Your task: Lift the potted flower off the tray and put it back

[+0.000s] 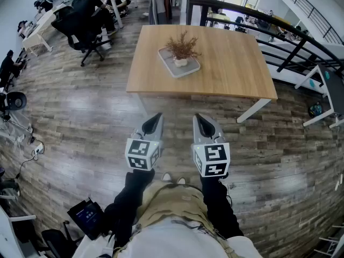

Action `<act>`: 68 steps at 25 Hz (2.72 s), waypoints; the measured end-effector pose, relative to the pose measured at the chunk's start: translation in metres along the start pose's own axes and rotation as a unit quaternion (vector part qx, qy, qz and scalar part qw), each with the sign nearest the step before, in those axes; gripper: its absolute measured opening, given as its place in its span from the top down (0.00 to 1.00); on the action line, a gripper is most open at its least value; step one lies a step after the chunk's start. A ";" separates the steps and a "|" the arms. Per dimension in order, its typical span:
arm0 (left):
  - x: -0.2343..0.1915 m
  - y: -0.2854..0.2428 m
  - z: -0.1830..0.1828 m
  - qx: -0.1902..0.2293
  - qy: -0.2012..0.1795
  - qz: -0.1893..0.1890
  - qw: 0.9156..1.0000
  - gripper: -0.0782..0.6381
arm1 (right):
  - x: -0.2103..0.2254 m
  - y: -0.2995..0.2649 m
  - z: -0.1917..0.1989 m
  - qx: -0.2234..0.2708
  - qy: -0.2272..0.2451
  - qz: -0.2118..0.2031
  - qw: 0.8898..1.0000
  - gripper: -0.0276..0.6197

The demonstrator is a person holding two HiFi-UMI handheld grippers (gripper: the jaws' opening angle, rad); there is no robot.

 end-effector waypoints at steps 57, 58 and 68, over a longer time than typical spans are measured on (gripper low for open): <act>-0.119 -0.288 0.007 -0.073 0.029 -0.020 0.997 0.89 | 0.181 -0.286 -0.030 -0.049 -0.034 -0.039 0.997 0.95; -0.120 -0.304 0.006 -0.078 0.030 -0.021 0.996 0.89 | 0.193 -0.297 -0.034 -0.052 -0.034 -0.042 0.997 0.95; -0.108 -0.423 0.039 -0.161 0.066 -0.020 0.984 0.89 | 0.287 -0.379 -0.028 -0.115 -0.046 -0.059 0.991 0.95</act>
Point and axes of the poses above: the fingertips, and each gripper's own axes: y backward along the fingers, x to its right, z out of its underside, the point moved 5 cm from there along y, backward along the fingers, and after that the axes turned 6 degrees about -y, right-handed, at the moved point
